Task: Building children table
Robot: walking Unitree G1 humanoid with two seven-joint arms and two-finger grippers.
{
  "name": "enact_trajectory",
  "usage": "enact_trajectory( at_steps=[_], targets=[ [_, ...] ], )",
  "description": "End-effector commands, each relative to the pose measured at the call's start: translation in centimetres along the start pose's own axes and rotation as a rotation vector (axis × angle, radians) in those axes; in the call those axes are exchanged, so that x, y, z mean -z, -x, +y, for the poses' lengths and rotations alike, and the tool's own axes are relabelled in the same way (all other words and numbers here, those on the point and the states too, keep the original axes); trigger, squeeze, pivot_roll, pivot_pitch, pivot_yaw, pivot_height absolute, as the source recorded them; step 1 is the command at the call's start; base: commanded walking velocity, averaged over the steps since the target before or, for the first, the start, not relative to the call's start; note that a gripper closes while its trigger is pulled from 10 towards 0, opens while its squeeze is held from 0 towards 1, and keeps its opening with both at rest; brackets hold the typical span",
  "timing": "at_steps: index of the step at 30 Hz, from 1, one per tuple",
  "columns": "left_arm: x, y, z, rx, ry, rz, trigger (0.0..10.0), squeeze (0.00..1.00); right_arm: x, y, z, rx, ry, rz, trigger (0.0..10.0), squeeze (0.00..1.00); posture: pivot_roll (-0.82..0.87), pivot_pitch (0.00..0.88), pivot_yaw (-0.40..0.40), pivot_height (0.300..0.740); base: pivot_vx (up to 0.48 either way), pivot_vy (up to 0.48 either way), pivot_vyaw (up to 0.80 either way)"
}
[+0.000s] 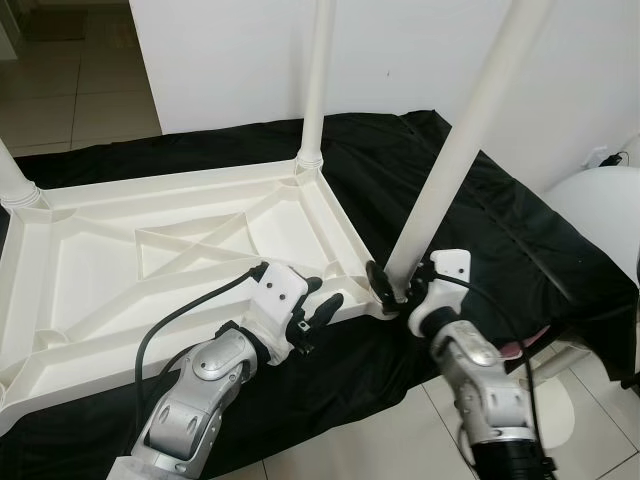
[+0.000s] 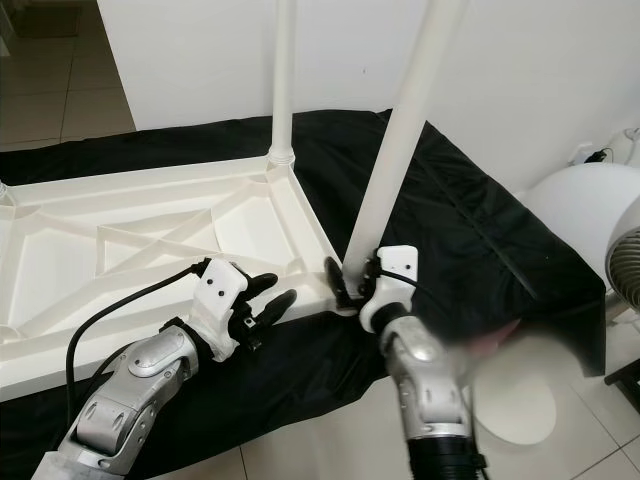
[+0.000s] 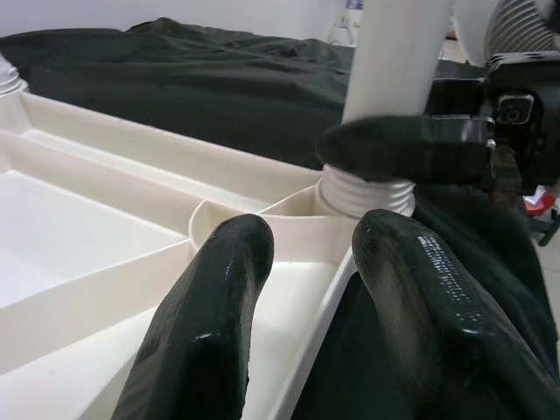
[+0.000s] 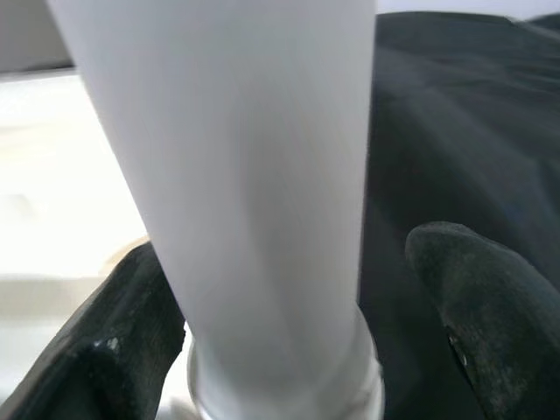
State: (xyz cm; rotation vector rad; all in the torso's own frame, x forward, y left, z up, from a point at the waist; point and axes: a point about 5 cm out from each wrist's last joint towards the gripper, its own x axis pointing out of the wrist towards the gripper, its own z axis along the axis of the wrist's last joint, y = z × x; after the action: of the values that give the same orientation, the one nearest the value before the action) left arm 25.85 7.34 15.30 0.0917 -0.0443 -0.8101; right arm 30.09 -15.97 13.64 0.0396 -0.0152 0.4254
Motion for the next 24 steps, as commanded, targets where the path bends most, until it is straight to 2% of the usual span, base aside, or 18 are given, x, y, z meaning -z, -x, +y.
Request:
enact_trajectory(
  at_steps=[1,2,6,8,12,13,14,15,16,17,18,19,20,24],
  targets=[
    [0.1,-0.1,-0.3,0.033,-0.001,0.008,10.0,0.0,-0.1,-0.2,-0.1,-0.061,0.013,-0.007,10.0,0.0,-0.02,0.044,-0.047,0.74,0.0,0.0,0.0],
    [0.1,-0.1,-0.3,0.041,0.002,0.011,10.0,0.0,-0.2,-0.3,-0.5,-0.103,0.055,-0.003,10.0,0.0,-0.02,0.043,-0.046,0.74,0.0,0.0,0.0],
    [0.2,-0.1,-0.4,0.054,0.004,0.017,10.0,0.0,-0.4,-0.4,-0.7,-0.145,0.071,0.004,10.0,0.0,-0.02,0.043,-0.045,0.74,0.0,0.0,0.0],
    [0.4,0.0,-0.7,0.079,0.001,0.026,10.0,0.0,-0.8,-0.9,-1.3,-0.222,0.121,0.017,10.0,0.0,-0.02,0.039,-0.045,0.74,0.0,0.0,0.0],
    [0.4,-0.1,-0.8,0.094,-0.006,0.032,10.0,0.0,-1.1,-1.6,-1.5,-0.289,0.156,0.038,10.0,0.0,-0.02,0.033,-0.045,0.74,0.0,0.0,0.0],
    [0.4,-0.1,-0.9,0.098,-0.01,0.034,10.0,0.0,-1.1,-1.9,-1.6,-0.318,0.175,0.053,8.7,0.0,-0.02,0.033,-0.045,0.74,0.0,0.0,0.0],
    [0.4,-0.1,-0.9,0.098,-0.01,0.034,10.0,0.0,-1.1,-1.9,-1.6,-0.318,0.175,0.053,8.7,0.0,-0.02,0.033,-0.045,0.74,0.0,0.0,0.0],
    [0.4,-0.1,-0.9,0.1,-0.012,0.036,10.0,0.0,-1.0,-2.2,-1.7,-0.337,0.183,0.064,3.9,0.0,-0.02,0.033,-0.045,0.74,0.0,0.0,0.0],
    [0.4,-0.1,-0.9,0.1,-0.014,0.036,10.0,0.0,-1.0,-2.4,-1.8,-0.348,0.193,0.07,2.8,0.0,-0.01,0.033,-0.046,0.74,0.0,0.0,0.0],
    [0.4,-0.1,-0.9,0.1,-0.014,0.036,10.0,0.0,-1.0,-2.4,-1.8,-0.348,0.193,0.07,2.8,0.0,-0.01,0.033,-0.046,0.74,0.0,0.0,0.0],
    [0.4,-0.1,-0.9,0.1,-0.015,0.037,10.0,0.0,-0.9,-2.6,-1.9,-0.353,0.198,0.075,1.6,0.0,-0.01,0.033,-0.046,0.74,0.0,0.0,0.0],
    [0.4,-0.1,-0.9,0.1,-0.015,0.037,10.0,0.0,-0.9,-2.6,-1.9,-0.353,0.198,0.075,1.6,0.0,-0.01,0.033,-0.046,0.74,0.0,0.0,0.0],
    [0.4,-0.1,-0.9,0.099,-0.016,0.036,10.0,0.0,-0.7,-2.6,-2.1,-0.364,0.201,0.084,0.0,0.0,-0.01,0.034,-0.05,0.74,0.0,0.0,0.0],
    [0.4,0.0,-0.9,0.096,-0.015,0.037,10.0,0.0,0.2,-2.4,-2.4,-0.383,0.178,0.11,0.0,0.0,0.0,0.036,-0.052,0.74,0.0,0.0,0.0]
  ],
)
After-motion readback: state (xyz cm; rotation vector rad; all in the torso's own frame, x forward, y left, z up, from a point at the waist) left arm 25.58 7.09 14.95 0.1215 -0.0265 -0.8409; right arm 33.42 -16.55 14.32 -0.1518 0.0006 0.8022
